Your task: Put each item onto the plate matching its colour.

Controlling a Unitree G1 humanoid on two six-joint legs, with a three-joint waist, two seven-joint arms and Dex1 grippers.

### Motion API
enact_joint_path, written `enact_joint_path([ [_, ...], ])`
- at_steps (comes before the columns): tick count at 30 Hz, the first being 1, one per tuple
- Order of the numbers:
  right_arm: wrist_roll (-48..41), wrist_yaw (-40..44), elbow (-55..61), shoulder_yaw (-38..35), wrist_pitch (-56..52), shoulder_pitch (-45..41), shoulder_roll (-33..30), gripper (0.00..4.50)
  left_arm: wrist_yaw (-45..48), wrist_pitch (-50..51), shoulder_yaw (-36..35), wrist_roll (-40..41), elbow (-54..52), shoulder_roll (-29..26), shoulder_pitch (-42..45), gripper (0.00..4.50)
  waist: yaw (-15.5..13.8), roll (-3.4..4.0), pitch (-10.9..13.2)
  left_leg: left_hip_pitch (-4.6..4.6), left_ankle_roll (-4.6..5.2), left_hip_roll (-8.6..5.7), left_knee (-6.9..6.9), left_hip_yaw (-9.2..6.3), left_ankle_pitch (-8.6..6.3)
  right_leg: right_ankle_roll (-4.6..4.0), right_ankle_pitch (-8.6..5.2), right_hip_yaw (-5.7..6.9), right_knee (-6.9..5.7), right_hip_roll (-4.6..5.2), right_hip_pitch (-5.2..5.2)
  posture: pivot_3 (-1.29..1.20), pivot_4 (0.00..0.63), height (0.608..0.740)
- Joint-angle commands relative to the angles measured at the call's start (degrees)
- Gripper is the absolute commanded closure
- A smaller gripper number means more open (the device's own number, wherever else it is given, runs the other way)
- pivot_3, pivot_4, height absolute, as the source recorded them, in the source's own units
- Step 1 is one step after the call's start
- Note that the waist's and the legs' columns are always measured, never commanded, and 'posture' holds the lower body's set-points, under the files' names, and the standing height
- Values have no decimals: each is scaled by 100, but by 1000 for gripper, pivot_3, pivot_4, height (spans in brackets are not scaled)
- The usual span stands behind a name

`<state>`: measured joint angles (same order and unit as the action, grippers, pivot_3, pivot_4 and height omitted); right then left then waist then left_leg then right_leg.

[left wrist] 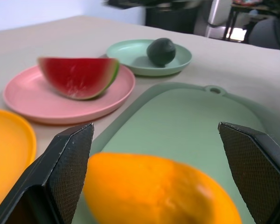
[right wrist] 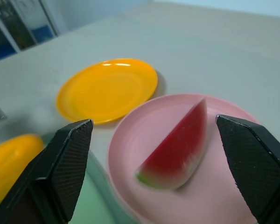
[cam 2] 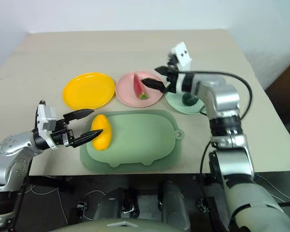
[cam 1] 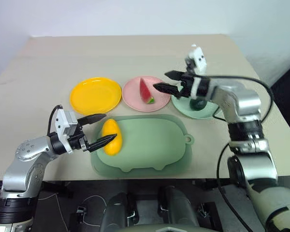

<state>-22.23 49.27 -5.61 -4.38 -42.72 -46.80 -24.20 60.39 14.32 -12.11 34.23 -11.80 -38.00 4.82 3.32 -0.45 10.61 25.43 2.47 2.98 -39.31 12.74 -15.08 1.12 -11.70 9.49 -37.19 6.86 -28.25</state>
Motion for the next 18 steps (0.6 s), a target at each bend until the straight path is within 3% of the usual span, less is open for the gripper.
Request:
enact_joint_path([
  [1, -350, -76, 1192, -224, 48, 480, -151, 39, 68, -150, -83, -10, -21, -27, 17, 0, -8, 0, 0, 0, 0, 1, 0, 1, 0, -1, 0, 0, 0, 0, 0, 0, 150, 696],
  [10, -935, -118, 2848, -370, 351, 2474, -244, 39, 66, -238, -38, -33, 74, 26, 58, 0, -133, -2, -1, -3, -1, -1, -3, -5, -1, -2, -1, 3, 10, 3, 11, 0, 150, 696],
  [18, -812, -416, 3172, -96, 576, 3002, -290, 39, 55, -55, 30, 88, -113, 48, 23, 0, -121, -3, -1, -5, 0, -1, -6, -8, -1, -4, -3, 3, 13, 2, 15, 0, 150, 696],
])
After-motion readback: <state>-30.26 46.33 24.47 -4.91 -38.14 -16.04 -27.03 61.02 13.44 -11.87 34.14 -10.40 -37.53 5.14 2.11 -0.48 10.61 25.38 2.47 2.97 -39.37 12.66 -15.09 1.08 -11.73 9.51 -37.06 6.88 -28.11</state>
